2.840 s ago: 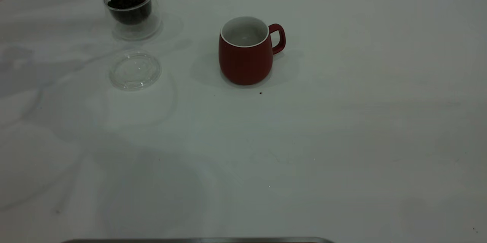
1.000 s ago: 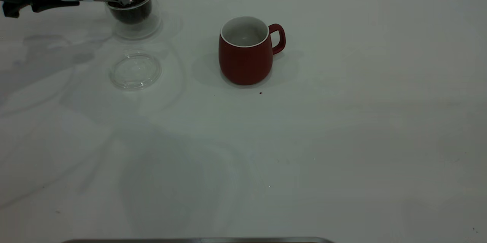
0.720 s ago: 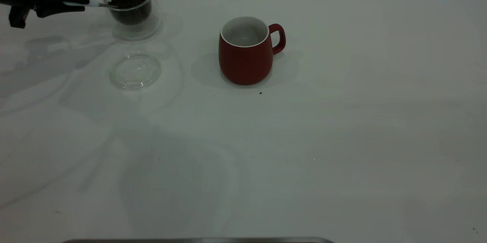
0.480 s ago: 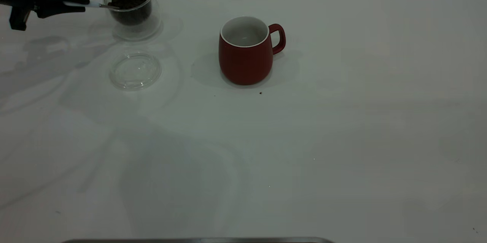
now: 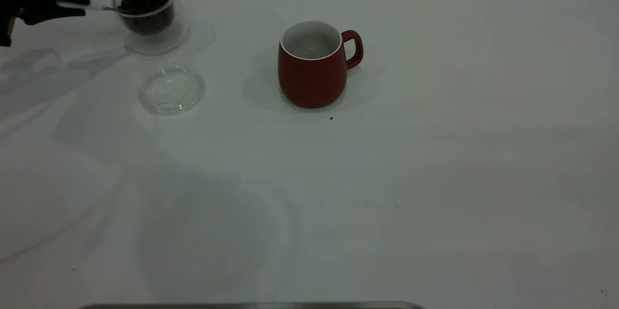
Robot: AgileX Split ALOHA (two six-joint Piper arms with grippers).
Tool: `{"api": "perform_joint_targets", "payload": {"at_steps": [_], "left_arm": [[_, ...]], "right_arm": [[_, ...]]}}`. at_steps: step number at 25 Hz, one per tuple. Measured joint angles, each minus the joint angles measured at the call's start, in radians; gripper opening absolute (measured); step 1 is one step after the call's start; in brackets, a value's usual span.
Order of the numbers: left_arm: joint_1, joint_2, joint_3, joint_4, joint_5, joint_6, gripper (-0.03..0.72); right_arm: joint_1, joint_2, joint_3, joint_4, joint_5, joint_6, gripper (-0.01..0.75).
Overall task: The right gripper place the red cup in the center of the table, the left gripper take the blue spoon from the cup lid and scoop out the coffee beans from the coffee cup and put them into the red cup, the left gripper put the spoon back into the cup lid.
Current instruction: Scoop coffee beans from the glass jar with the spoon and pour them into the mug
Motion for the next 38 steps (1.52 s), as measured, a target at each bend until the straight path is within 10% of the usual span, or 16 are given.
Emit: {"api": "perform_joint_targets", "payload": {"at_steps": [38], "left_arm": [[0.092,0.0,0.0,0.01,0.176,-0.035,0.119]], "right_arm": [[0.0,0.0,0.0,0.0,0.0,0.0,0.588]]}}
